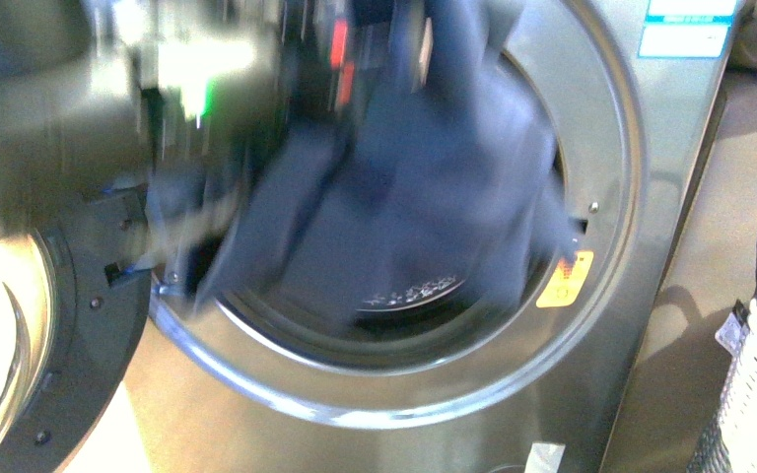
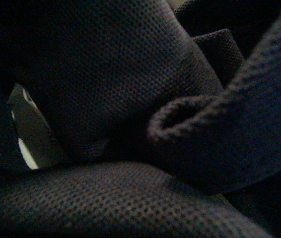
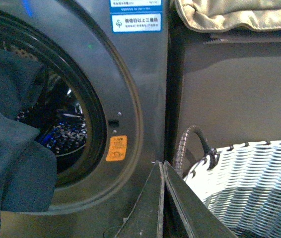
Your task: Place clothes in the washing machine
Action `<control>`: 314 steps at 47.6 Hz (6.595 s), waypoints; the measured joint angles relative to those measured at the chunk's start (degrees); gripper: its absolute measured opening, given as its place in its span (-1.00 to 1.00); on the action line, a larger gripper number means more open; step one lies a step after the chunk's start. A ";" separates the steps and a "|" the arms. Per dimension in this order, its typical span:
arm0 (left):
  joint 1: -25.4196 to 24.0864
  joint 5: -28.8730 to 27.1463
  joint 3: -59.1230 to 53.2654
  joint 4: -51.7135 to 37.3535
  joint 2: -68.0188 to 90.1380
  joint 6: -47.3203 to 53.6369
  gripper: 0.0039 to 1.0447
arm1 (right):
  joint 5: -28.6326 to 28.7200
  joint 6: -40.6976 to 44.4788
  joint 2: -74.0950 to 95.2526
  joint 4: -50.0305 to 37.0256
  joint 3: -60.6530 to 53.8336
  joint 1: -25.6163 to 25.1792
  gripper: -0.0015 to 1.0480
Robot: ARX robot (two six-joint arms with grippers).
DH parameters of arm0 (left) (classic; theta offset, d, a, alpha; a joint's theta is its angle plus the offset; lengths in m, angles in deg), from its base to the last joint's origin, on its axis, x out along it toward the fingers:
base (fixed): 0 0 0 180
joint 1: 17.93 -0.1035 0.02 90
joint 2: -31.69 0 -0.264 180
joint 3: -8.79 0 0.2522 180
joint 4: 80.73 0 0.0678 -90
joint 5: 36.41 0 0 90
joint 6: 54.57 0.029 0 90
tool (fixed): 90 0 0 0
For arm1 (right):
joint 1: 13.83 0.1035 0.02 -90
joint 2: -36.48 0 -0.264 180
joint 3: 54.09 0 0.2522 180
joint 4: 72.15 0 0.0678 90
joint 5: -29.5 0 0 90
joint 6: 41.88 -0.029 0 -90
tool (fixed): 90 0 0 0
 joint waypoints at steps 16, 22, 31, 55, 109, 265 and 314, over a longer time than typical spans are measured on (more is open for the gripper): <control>-1.40 -3.76 5.66 -2.73 8.70 0.46 -0.70 | 3.87 0.00 -7.28 -0.33 -7.65 -3.78 -0.95; -1.77 -5.11 9.20 -2.71 12.52 0.96 -0.70 | 7.69 0.00 -9.70 0.26 -9.49 -7.23 -0.95; -2.27 -7.67 17.46 -2.78 21.14 2.43 -0.70 | 7.87 0.00 -14.67 2.21 -12.48 -8.28 -0.95; -4.42 -14.19 43.19 8.11 36.13 5.20 -0.70 | 7.89 0.00 -24.39 8.50 -15.76 -8.28 -0.95; -4.90 -21.31 73.13 26.99 54.60 12.48 -0.70 | 7.91 0.00 -44.87 26.80 -17.64 -8.28 -0.95; -19.82 -10.82 -35.21 29.70 -55.58 5.11 -0.94 | 8.00 0.02 -44.87 26.84 -17.64 -8.28 0.86; -21.66 -10.16 -43.47 49.77 -84.72 5.11 -0.94 | 8.00 0.02 -44.87 26.84 -17.64 -8.28 0.86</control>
